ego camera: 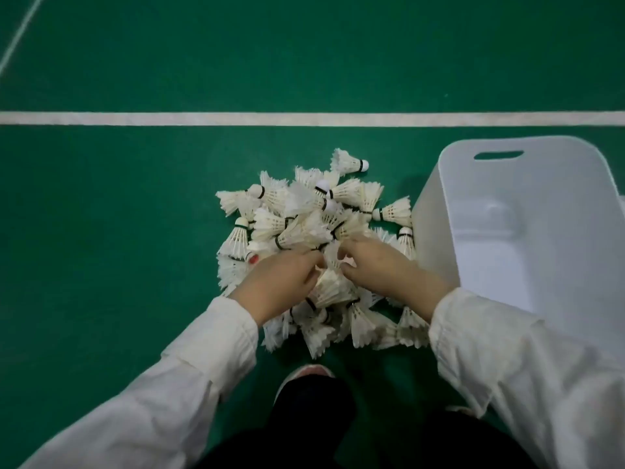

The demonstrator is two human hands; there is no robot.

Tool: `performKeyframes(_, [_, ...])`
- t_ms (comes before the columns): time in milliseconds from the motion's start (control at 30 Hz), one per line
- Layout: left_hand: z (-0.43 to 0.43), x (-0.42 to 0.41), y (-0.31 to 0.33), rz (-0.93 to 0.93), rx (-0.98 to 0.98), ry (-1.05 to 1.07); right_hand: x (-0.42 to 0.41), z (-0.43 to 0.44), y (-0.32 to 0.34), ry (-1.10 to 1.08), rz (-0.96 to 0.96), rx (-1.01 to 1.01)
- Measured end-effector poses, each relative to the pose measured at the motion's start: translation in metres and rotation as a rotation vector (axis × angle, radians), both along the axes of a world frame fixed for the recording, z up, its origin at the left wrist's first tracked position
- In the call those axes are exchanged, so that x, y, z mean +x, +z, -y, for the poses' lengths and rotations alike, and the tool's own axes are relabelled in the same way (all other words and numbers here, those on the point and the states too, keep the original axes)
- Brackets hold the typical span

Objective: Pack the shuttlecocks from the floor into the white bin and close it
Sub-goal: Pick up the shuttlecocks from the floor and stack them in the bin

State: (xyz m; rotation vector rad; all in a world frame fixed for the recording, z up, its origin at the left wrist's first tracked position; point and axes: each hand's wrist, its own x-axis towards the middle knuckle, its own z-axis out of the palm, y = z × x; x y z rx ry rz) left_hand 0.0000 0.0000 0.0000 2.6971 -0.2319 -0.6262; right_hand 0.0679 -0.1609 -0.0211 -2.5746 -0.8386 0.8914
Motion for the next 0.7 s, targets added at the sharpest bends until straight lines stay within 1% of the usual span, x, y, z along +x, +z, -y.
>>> performKeyframes(133, [0.014, -0.002, -0.015, 0.064, -0.018, -0.107, -0.015, 0.007, -0.011, -0.077, -0.008, -0.002])
performKeyframes(233, [0.022, -0.004, -0.041, 0.027, 0.064, -0.219, -0.026, 0.016, -0.025, -0.133, -0.013, -0.037])
performKeyframes(300, [0.022, -0.006, -0.053, 0.008, 0.117, -0.232, -0.033, 0.018, -0.032, -0.153, 0.004, -0.045])
performKeyframes(367, [0.023, -0.008, -0.055, -0.022, 0.128, -0.211, -0.038, 0.018, -0.039, -0.167, 0.026, -0.058])
performKeyframes(433, [0.024, -0.012, -0.051, -0.029, 0.126, -0.202, -0.038, 0.015, -0.044, -0.184, 0.095, -0.057])
performKeyframes(533, [0.023, -0.017, -0.041, 0.055, 0.096, -0.18, -0.033, 0.008, -0.041, -0.239, 0.234, 0.028])
performKeyframes(633, [0.018, -0.022, -0.021, 0.113, 0.059, -0.073, -0.026, 0.005, -0.026, -0.292, 0.288, 0.145])
performKeyframes(700, [0.01, -0.027, -0.006, 0.089, 0.027, 0.047, -0.021, 0.007, -0.012, -0.313, 0.283, 0.182])
